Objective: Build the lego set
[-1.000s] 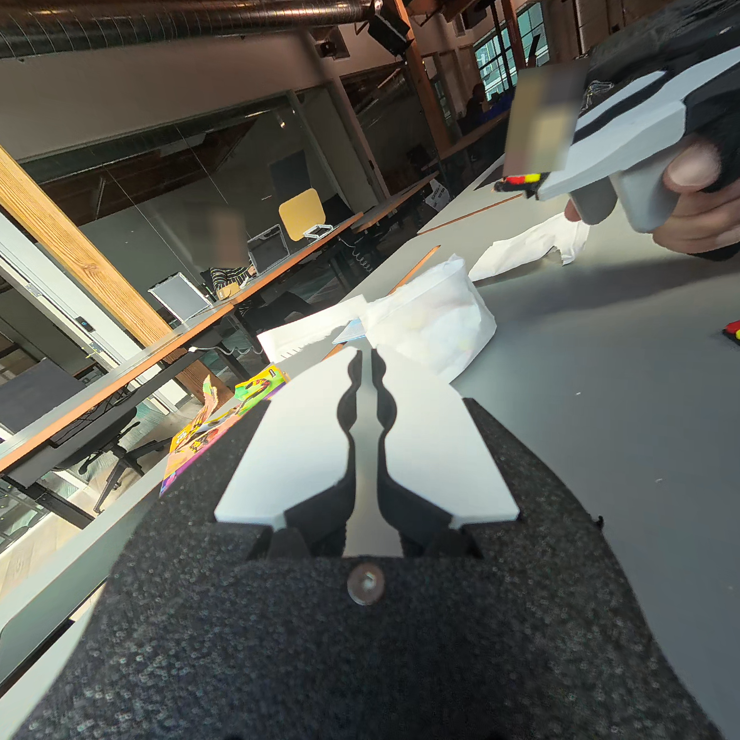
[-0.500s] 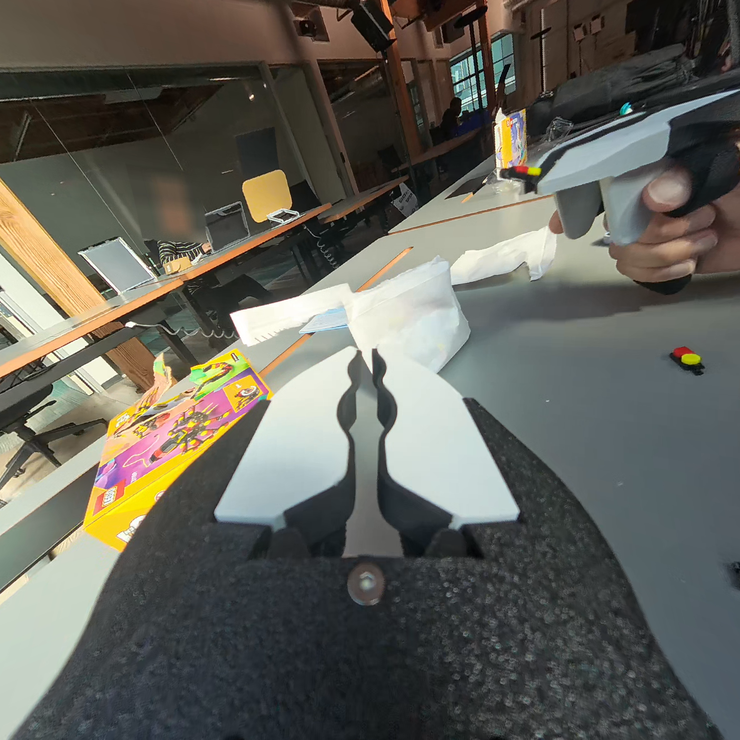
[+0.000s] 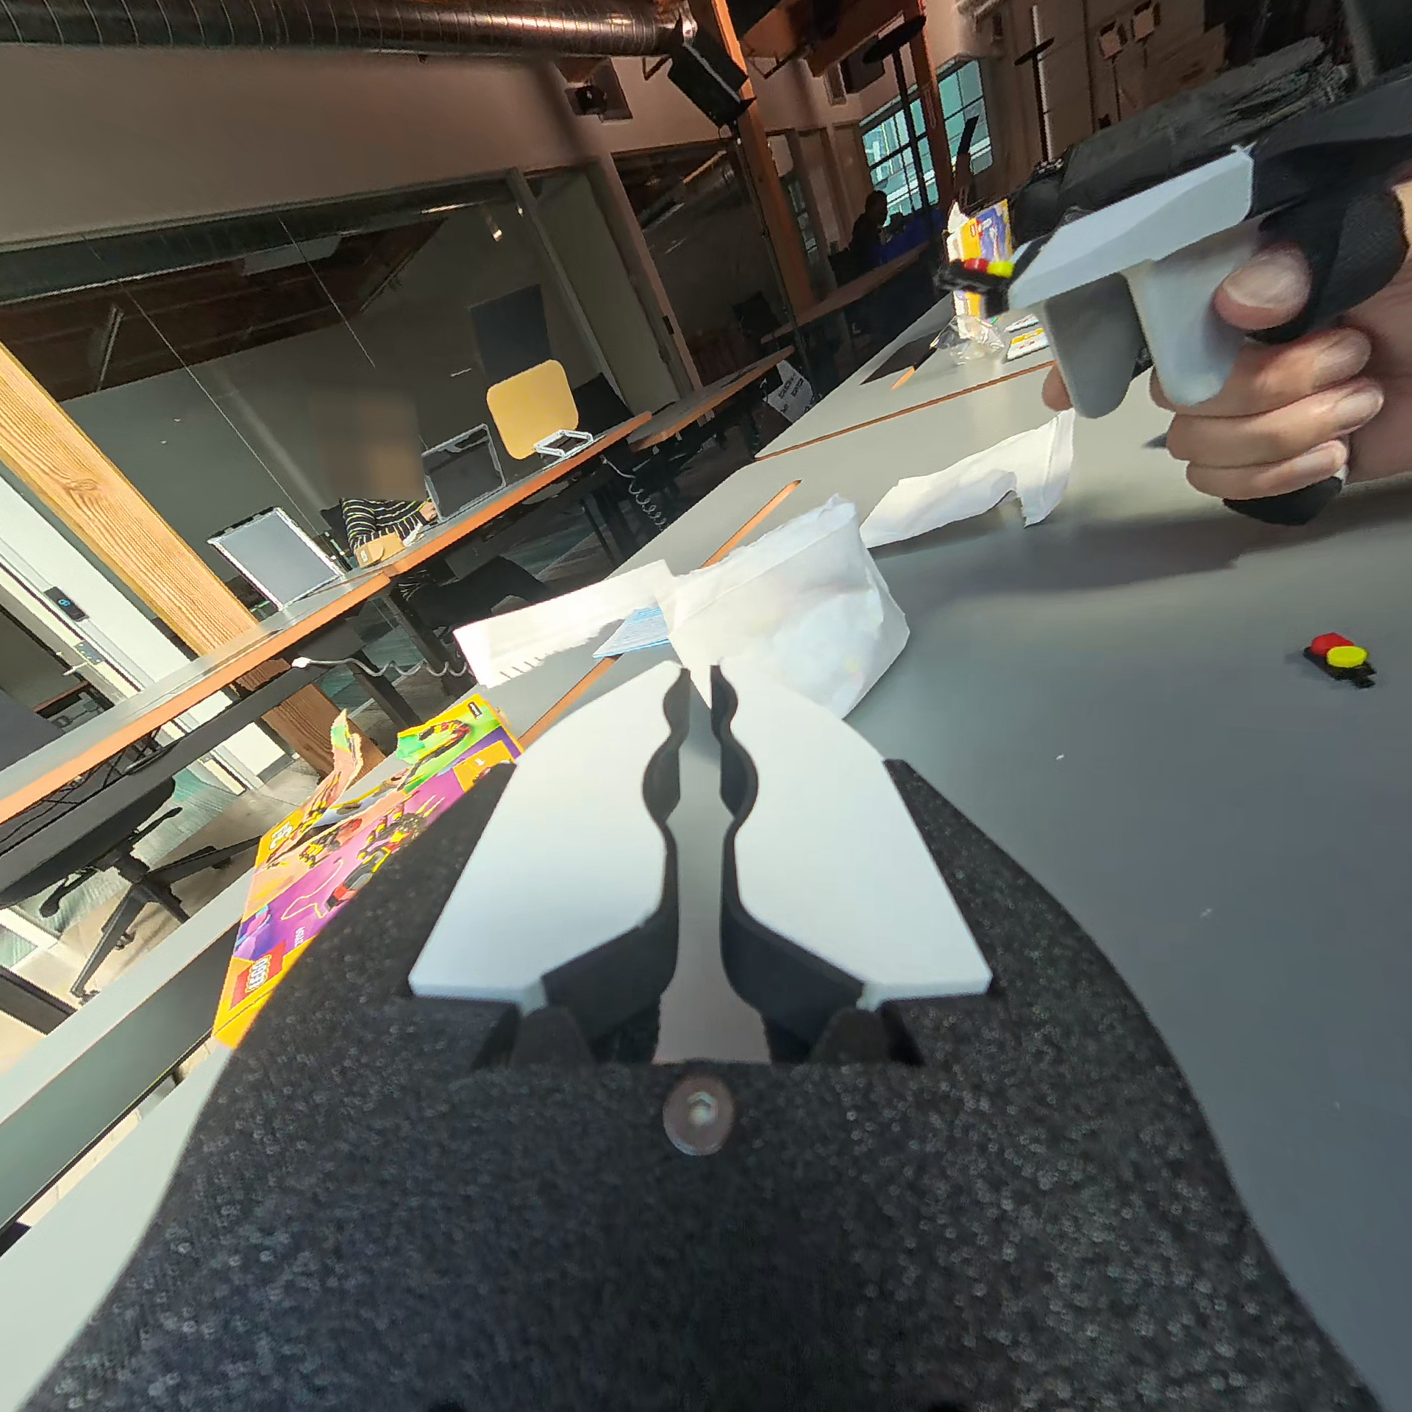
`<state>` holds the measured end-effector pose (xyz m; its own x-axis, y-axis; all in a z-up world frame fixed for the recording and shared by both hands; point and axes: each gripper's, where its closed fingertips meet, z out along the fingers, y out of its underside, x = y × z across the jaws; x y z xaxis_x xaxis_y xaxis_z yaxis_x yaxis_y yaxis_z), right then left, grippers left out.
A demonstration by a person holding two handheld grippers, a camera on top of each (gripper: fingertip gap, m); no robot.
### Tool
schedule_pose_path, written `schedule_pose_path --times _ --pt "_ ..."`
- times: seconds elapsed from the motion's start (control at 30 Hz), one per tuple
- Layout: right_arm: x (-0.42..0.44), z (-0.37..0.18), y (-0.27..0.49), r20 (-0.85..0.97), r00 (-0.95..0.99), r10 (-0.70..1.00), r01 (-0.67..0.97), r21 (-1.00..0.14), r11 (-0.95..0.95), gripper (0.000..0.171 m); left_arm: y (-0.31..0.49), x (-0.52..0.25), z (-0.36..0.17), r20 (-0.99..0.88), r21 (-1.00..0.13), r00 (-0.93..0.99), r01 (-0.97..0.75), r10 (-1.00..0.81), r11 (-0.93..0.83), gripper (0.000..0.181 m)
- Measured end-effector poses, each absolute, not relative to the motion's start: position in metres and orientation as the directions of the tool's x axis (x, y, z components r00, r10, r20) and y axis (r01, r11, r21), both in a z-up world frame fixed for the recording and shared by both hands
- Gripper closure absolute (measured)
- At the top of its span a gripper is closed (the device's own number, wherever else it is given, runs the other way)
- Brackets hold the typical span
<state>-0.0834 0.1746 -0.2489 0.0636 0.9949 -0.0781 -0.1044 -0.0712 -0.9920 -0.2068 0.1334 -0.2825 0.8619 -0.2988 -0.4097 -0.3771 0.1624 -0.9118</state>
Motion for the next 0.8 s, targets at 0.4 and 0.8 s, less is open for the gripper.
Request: schedule_pose_path --times 0.4,0.8 --pt "-0.0816 -0.2489 0.1775 -0.113 0.055 0.992 -0.117 -0.987 -0.106 0.163 0.1346 -0.2103 -0.2827 -0.406 -0.913 0.868 -0.377 -0.285 0.154 0.177" --pt "-0.084 -0.2493 0.1731 -0.118 0.033 0.992 -0.113 -0.987 -0.113 0.163 0.1356 -0.2116 -0.2841 -0.427 -0.904 0.863 -0.401 -0.271 0.147 0.177"
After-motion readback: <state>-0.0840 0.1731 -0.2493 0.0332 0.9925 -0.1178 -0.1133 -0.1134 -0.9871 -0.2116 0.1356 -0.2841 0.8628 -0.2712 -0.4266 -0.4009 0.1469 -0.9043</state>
